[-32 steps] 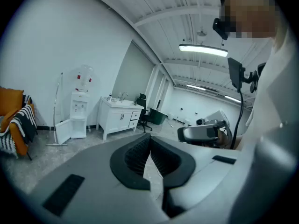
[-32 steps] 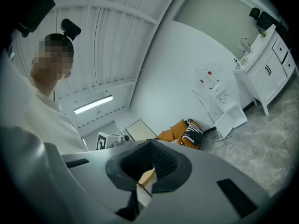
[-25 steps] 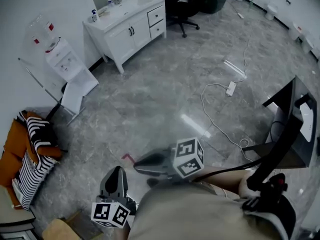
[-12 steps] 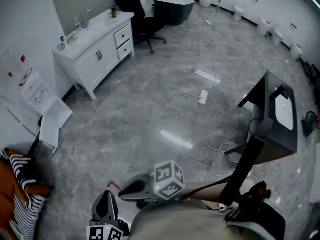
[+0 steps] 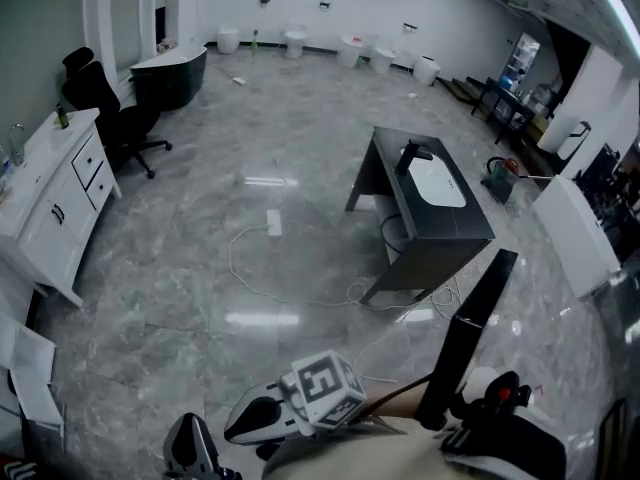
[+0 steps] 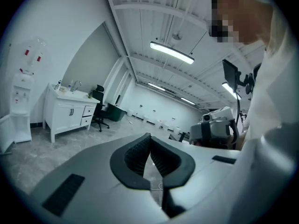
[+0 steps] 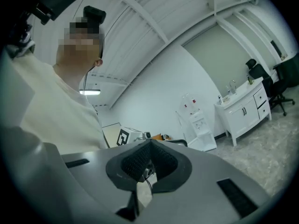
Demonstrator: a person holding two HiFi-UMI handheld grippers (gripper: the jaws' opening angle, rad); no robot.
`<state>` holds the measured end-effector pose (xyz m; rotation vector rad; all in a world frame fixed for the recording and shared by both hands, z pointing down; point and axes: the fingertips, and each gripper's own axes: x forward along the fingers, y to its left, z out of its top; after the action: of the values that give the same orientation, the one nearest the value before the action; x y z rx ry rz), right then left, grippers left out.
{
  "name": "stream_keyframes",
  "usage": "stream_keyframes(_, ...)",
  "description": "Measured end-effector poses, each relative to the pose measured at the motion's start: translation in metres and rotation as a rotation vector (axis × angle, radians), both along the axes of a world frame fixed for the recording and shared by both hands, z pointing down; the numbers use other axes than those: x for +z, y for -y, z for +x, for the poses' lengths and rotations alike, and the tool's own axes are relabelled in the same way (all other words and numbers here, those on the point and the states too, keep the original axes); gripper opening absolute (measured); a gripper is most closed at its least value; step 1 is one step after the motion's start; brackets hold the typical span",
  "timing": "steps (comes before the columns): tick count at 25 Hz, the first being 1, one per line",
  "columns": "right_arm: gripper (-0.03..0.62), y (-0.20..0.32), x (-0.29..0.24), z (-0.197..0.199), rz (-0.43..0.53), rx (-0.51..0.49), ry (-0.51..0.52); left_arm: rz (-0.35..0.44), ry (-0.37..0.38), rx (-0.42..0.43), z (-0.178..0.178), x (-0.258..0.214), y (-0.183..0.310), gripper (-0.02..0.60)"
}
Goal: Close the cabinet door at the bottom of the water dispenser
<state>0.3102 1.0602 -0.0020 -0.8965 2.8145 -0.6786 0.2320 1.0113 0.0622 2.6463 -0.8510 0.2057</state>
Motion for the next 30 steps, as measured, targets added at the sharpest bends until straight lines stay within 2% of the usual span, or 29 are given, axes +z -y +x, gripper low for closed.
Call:
stream_keyframes(3,0.015,-0.009,-0.006,0.004,0.04,0.038,-0.082,0.017,-0.016,0.044,0.01,-0.002,-0.008,-0.009)
stream_keyframes(6,0.015,-0.012,0.002,0.001,0.093,0.021,-0.187,0.033,-0.033,0.093,0.021,-0.004,-0.016,-0.008)
stream_keyframes(8,0.015,-0.008,-0.005,-0.014,0.125,-0.005,-0.205,0.044,-0.044,0.127,0.028,-0.005,-0.022,-0.009)
stream_keyframes(10,0.015,-0.01,-0.019,-0.03,0.162,-0.034,-0.195,0.055,-0.055,0.159,0.036,-0.006,-0.028,-0.009)
stream_keyframes(13,0.015,-0.034,-0.019,-0.026,0.222,-0.076,-0.169,0.072,-0.067,0.192,0.045,-0.008,-0.033,-0.009)
stream_keyframes(15,0.015,-0.038,-0.02,-0.023,0.264,-0.112,-0.05,0.086,-0.069,0.188,0.046,-0.01,-0.03,-0.008)
stream_keyframes(17,0.015,-0.031,-0.021,-0.025,0.251,-0.146,0.06,0.1,-0.069,0.164,0.04,-0.013,-0.021,-0.009)
stream_keyframes(19,0.015,-0.023,-0.022,-0.042,0.212,-0.198,0.122,0.108,-0.077,0.137,0.019,-0.019,-0.011,-0.009)
stream_keyframes(25,0.015,-0.004,-0.036,-0.148,0.205,-0.419,0.199,0.098,-0.069,-0.018,-0.089,-0.032,0.006,-0.009)
stream_keyframes(30,0.015,-0.002,-0.037,-0.184,0.197,-0.504,0.198,0.106,-0.064,-0.102,-0.128,-0.041,0.011,-0.008)
